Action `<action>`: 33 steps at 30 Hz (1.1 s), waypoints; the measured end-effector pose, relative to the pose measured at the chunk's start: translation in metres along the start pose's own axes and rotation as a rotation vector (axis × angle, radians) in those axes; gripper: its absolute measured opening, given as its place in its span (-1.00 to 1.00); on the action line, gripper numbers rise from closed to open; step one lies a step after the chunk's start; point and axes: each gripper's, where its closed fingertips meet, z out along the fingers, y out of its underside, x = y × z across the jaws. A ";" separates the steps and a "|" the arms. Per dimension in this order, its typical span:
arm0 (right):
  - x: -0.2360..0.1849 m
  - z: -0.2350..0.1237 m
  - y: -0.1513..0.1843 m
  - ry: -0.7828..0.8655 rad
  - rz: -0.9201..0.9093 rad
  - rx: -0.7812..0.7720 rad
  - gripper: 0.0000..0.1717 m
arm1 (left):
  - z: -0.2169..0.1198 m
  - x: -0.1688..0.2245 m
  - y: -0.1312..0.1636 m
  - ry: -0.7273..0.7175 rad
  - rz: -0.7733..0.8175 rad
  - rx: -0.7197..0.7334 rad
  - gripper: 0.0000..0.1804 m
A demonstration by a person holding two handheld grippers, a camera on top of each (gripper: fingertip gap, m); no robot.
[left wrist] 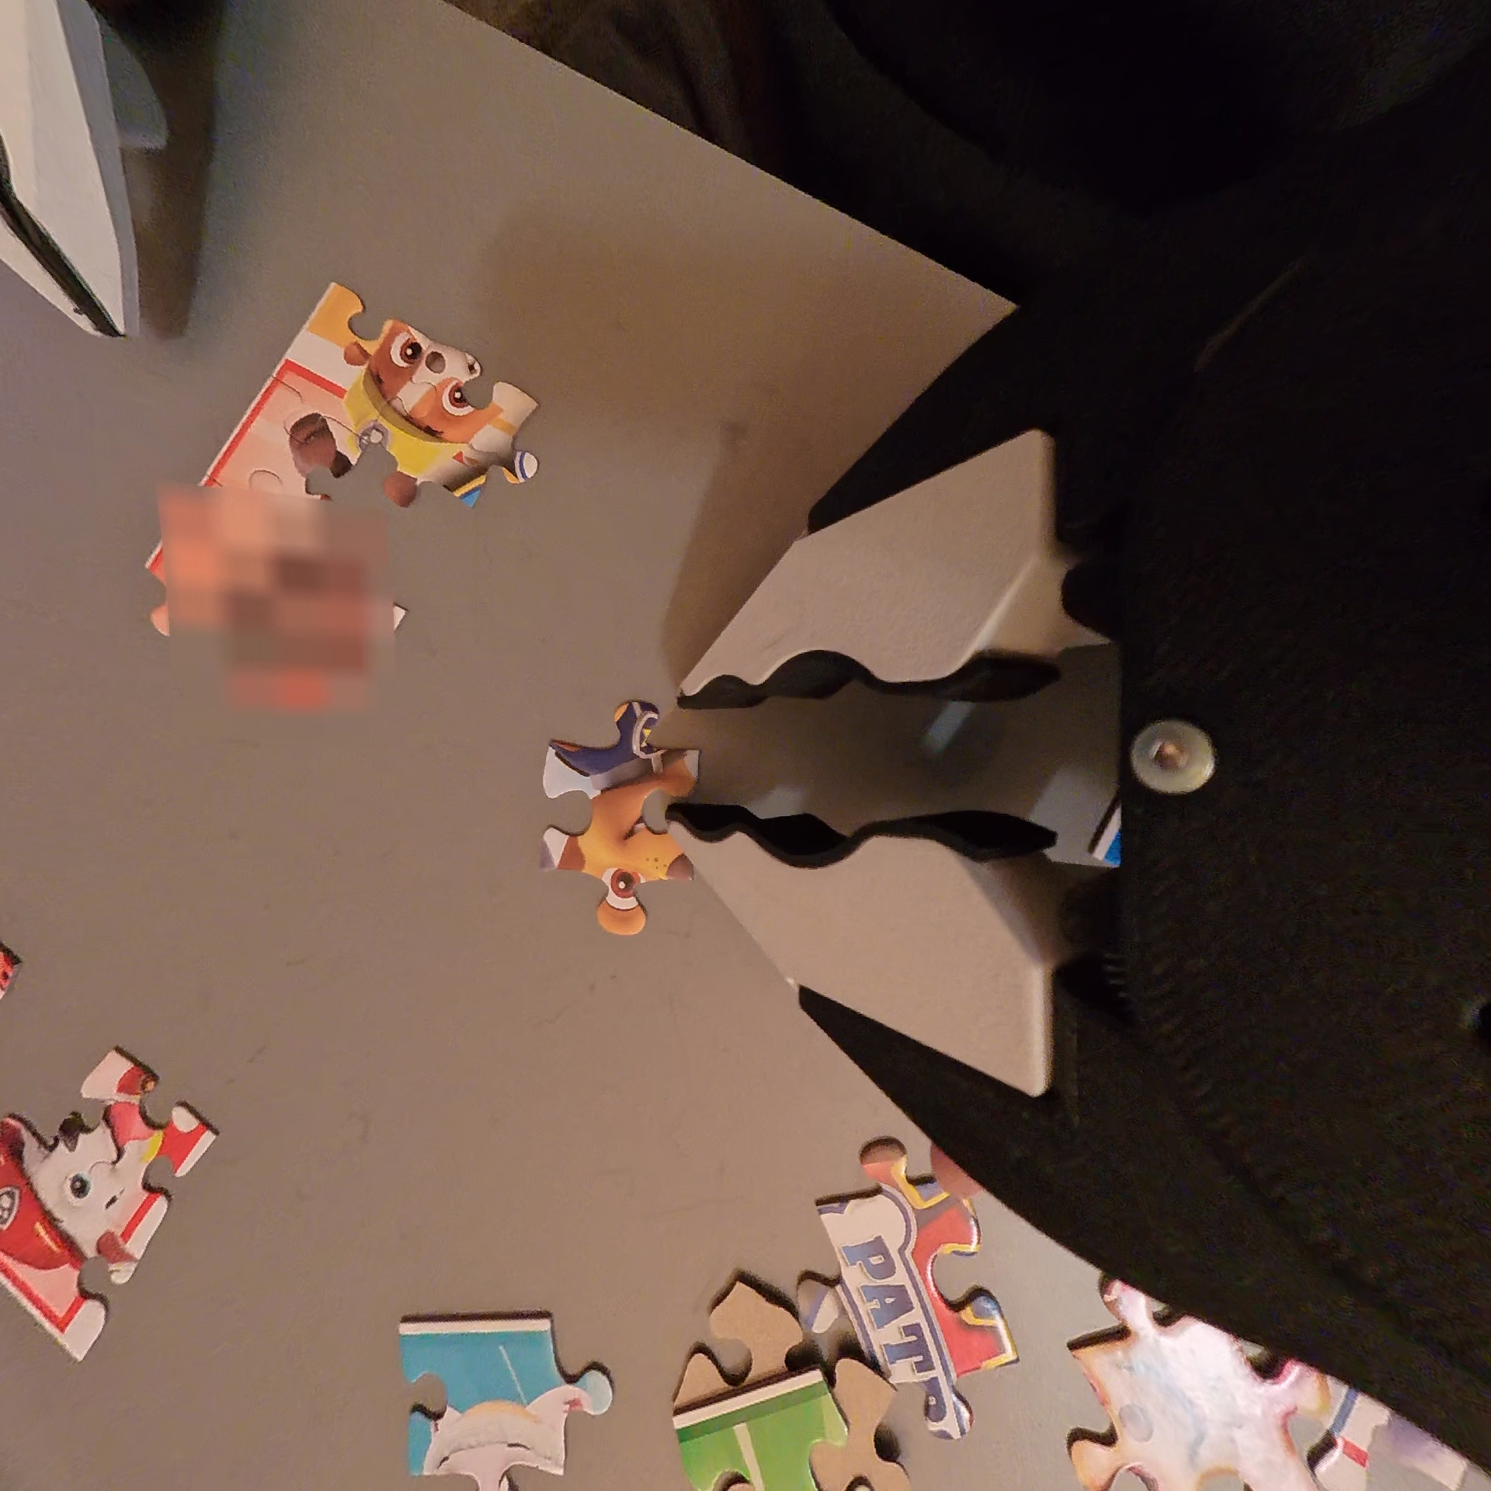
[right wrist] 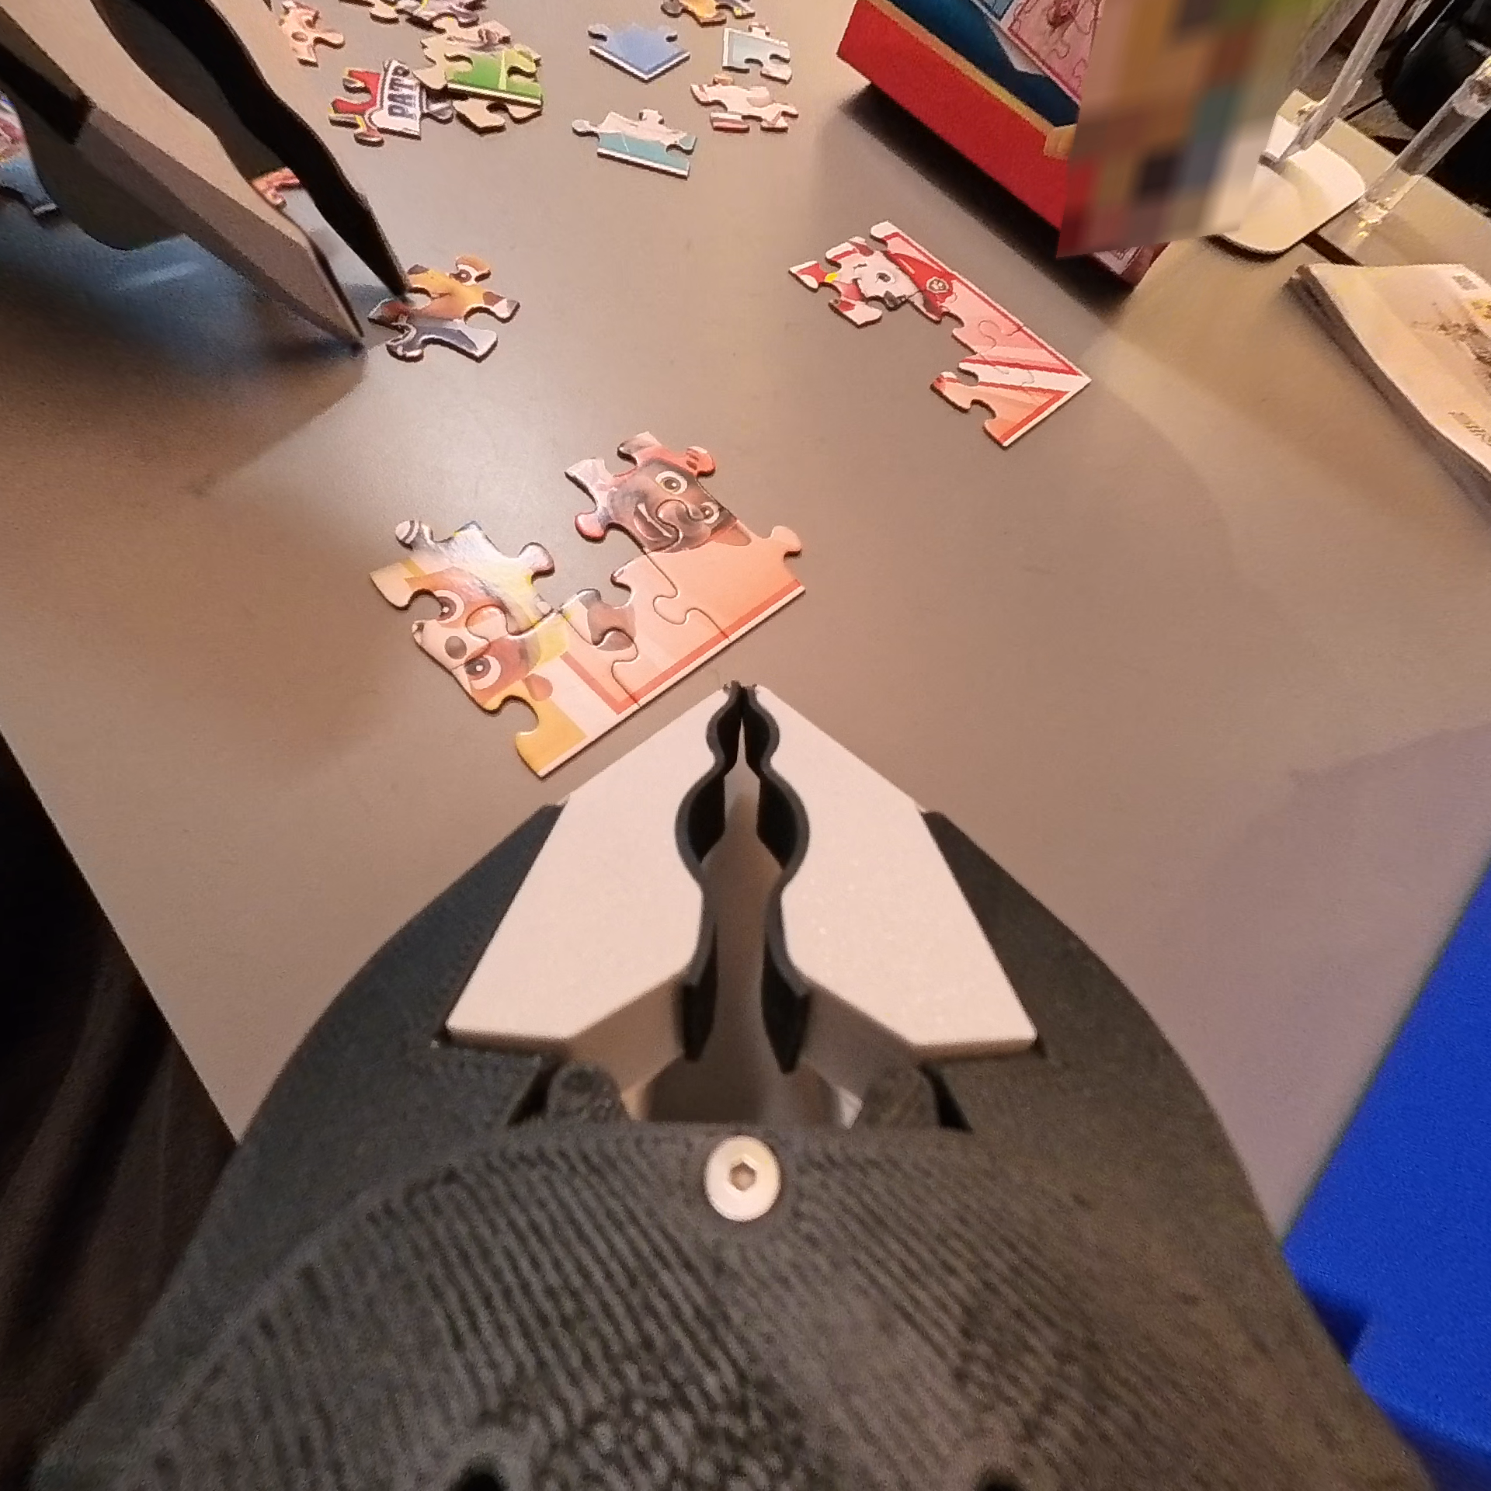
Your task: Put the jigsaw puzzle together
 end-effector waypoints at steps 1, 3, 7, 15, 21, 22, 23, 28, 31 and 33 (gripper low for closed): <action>0.000 0.000 0.000 0.000 0.000 0.000 -1.00 | 0.000 0.000 0.000 -0.002 0.003 -0.004 -0.78; 0.000 0.000 0.000 0.000 0.000 0.000 -1.00 | 0.000 0.000 0.001 -0.003 0.009 -0.011 -0.82; 0.000 0.000 0.000 -0.002 0.001 -0.001 -1.00 | -0.001 0.000 0.003 0.013 0.001 -0.017 -0.91; 0.001 0.001 0.001 -0.012 0.025 -0.004 -1.00 | -0.008 -0.013 0.007 -0.015 -0.023 -0.024 -1.00; 0.006 0.000 0.000 -0.007 0.061 0.000 -1.00 | -0.009 -0.009 0.003 0.003 -0.032 0.003 -0.93; 0.007 0.001 0.001 -0.002 0.068 -0.002 -1.00 | -0.010 -0.008 0.001 0.005 -0.034 0.009 -0.92; 0.009 0.001 0.001 0.002 0.076 -0.002 -1.00 | -0.011 -0.007 -0.001 0.002 -0.035 0.020 -0.91; 0.012 -0.004 -0.008 -0.008 0.133 0.061 -1.00 | -0.020 -0.007 -0.010 -0.012 -0.056 0.108 -0.89; 0.017 -0.009 -0.023 -0.024 0.146 0.155 -1.00 | -0.026 -0.006 -0.018 -0.005 -0.096 0.188 -0.88; 0.023 -0.009 -0.035 -0.049 0.154 0.217 -1.00 | -0.028 -0.003 -0.024 0.013 -0.128 0.239 -0.88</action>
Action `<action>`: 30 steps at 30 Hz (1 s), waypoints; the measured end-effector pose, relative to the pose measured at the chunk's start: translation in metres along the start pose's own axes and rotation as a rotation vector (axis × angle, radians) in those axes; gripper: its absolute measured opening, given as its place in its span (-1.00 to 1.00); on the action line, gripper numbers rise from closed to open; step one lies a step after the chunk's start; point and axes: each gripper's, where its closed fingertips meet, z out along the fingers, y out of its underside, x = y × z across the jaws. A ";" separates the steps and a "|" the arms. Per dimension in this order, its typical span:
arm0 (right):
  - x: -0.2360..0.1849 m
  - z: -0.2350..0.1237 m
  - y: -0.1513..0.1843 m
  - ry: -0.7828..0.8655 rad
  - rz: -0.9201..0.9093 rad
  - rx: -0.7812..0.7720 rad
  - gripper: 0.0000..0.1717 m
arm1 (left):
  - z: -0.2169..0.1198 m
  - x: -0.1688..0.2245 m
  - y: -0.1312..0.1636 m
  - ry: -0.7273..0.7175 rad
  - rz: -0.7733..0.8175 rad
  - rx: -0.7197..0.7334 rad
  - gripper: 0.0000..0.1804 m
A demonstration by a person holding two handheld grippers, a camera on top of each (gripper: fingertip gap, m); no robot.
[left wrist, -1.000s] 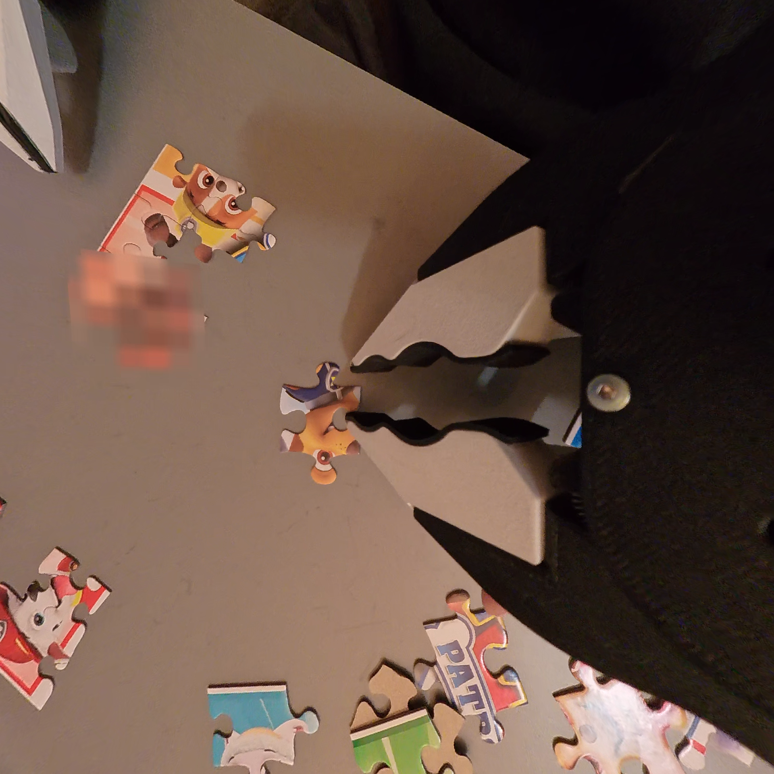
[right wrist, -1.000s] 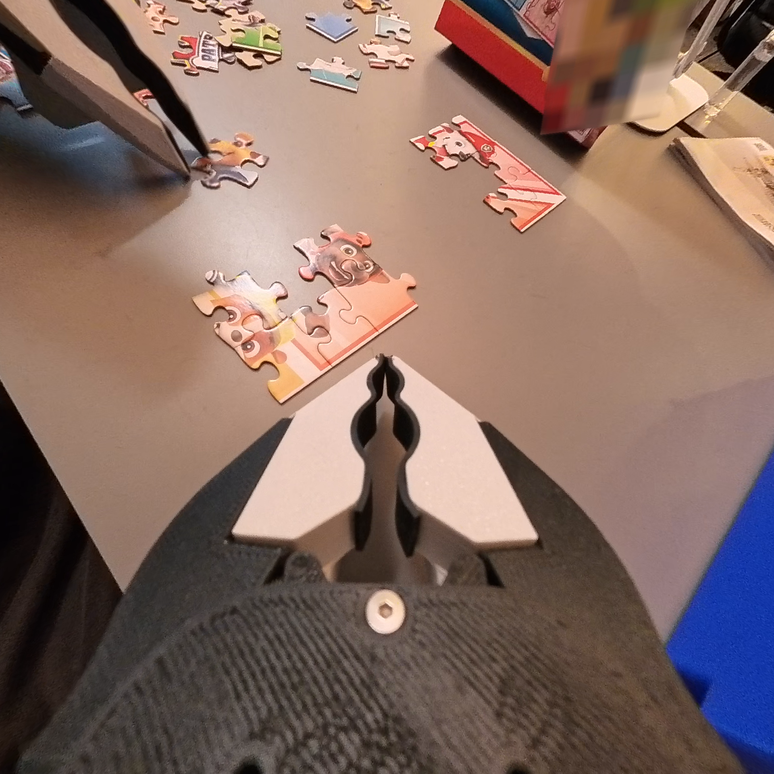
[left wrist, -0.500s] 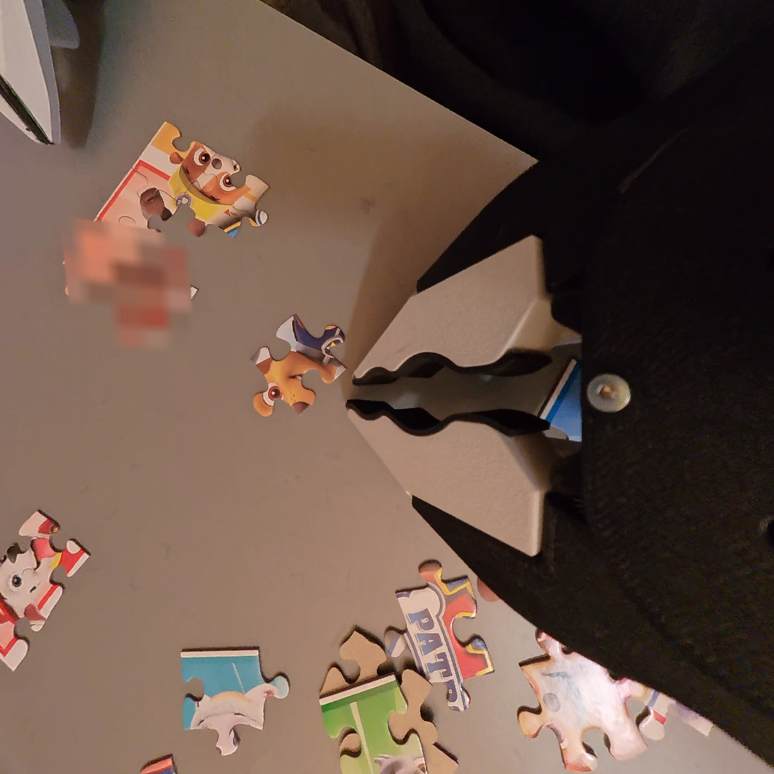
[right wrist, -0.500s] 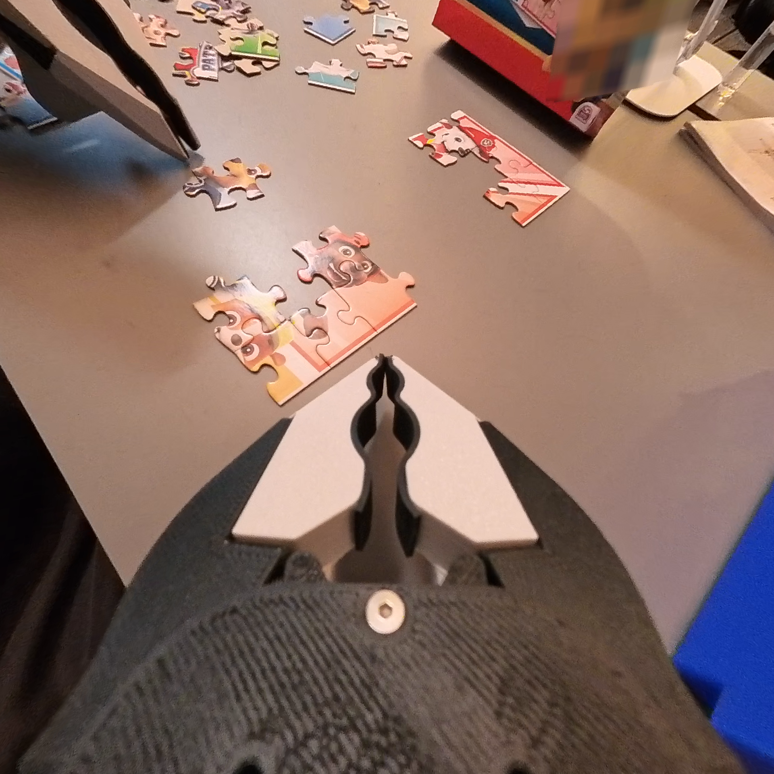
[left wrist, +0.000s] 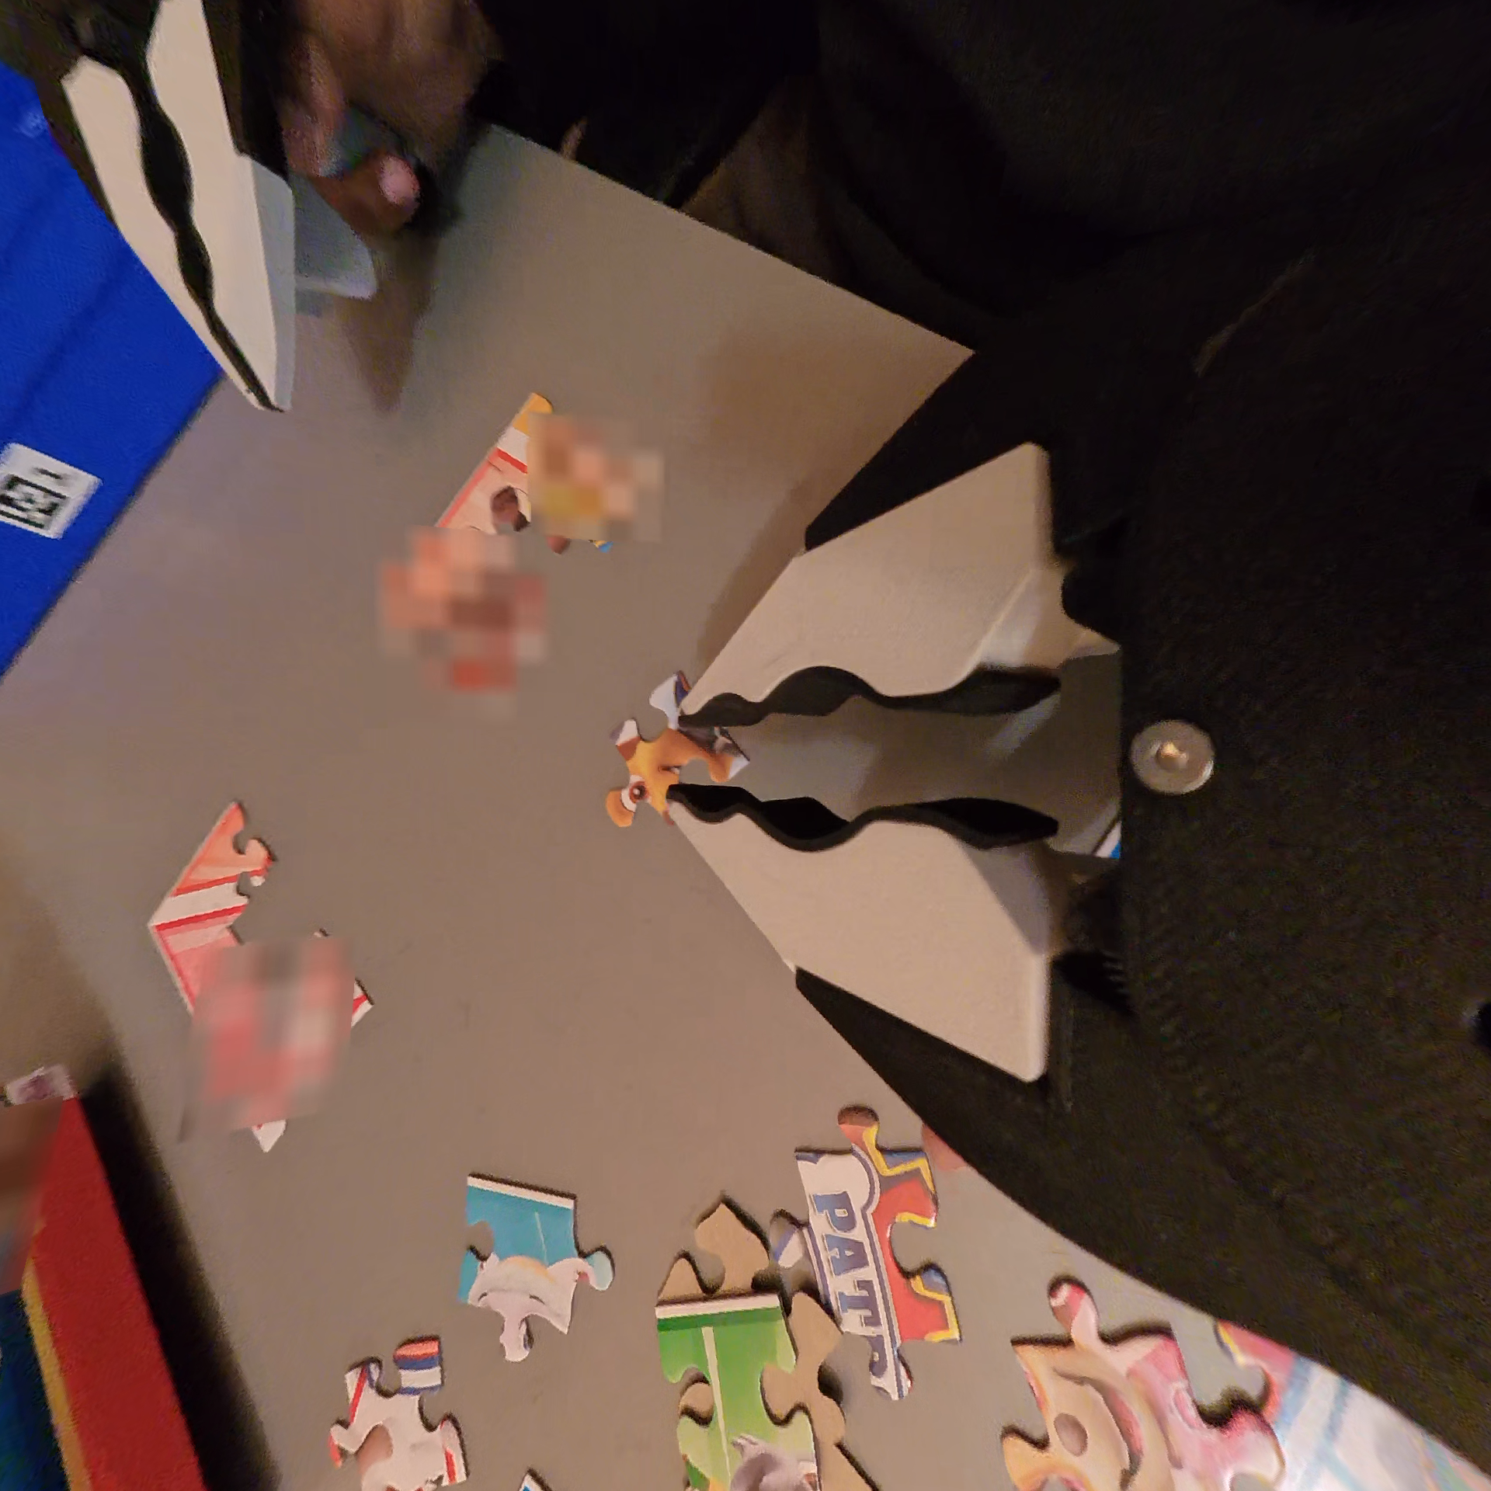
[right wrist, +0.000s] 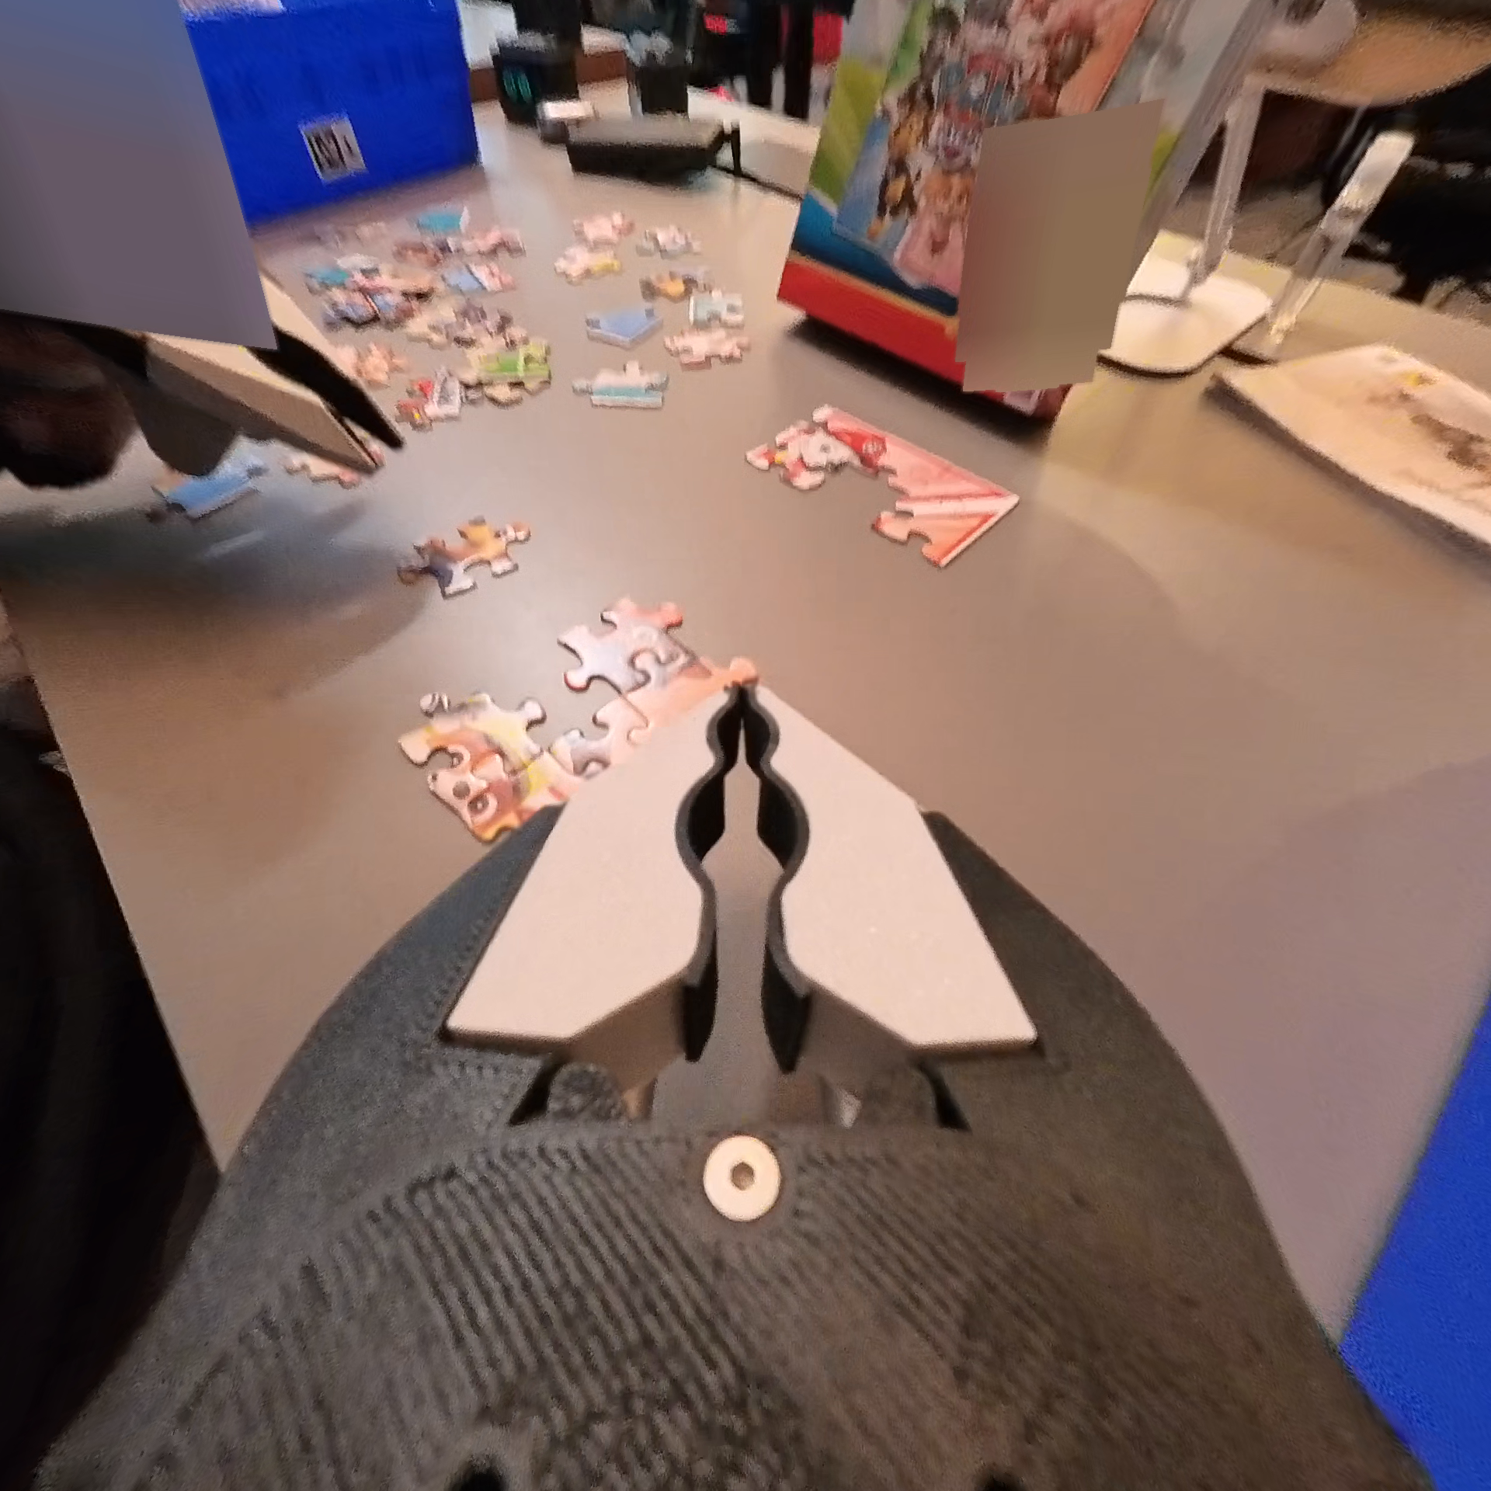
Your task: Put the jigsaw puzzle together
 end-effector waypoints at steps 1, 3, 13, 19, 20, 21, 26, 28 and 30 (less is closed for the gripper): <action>0.002 0.002 -0.007 -0.018 0.005 0.030 -1.00 | 0.000 0.003 -0.003 0.012 -0.014 0.022 -0.87; 0.005 0.006 -0.020 -0.055 0.020 0.095 -1.00 | 0.001 0.009 -0.006 0.033 -0.038 0.051 -0.87; 0.004 -0.002 -0.044 -0.091 0.028 0.299 -1.00 | 0.024 0.043 -0.003 0.074 0.022 0.041 -0.83; -0.005 -0.016 -0.043 -0.068 0.025 0.336 -1.00 | 0.034 0.057 -0.011 0.129 0.066 0.066 -0.81; -0.007 -0.019 -0.042 -0.060 0.021 0.343 -1.00 | 0.035 0.059 -0.010 0.132 0.078 0.062 -0.81; -0.008 -0.022 -0.042 -0.051 0.013 0.351 -1.00 | 0.036 0.060 -0.011 0.134 0.090 0.063 -0.81; -0.008 -0.036 -0.048 0.056 -0.051 0.444 -1.00 | 0.039 0.062 -0.017 0.128 0.114 0.088 -0.76; -0.006 -0.040 -0.050 0.066 -0.043 0.472 -1.00 | 0.041 0.060 -0.016 0.109 0.116 0.074 -0.67; -0.004 -0.042 -0.050 0.059 -0.026 0.479 -1.00 | 0.040 0.056 -0.018 0.058 0.130 0.093 -0.61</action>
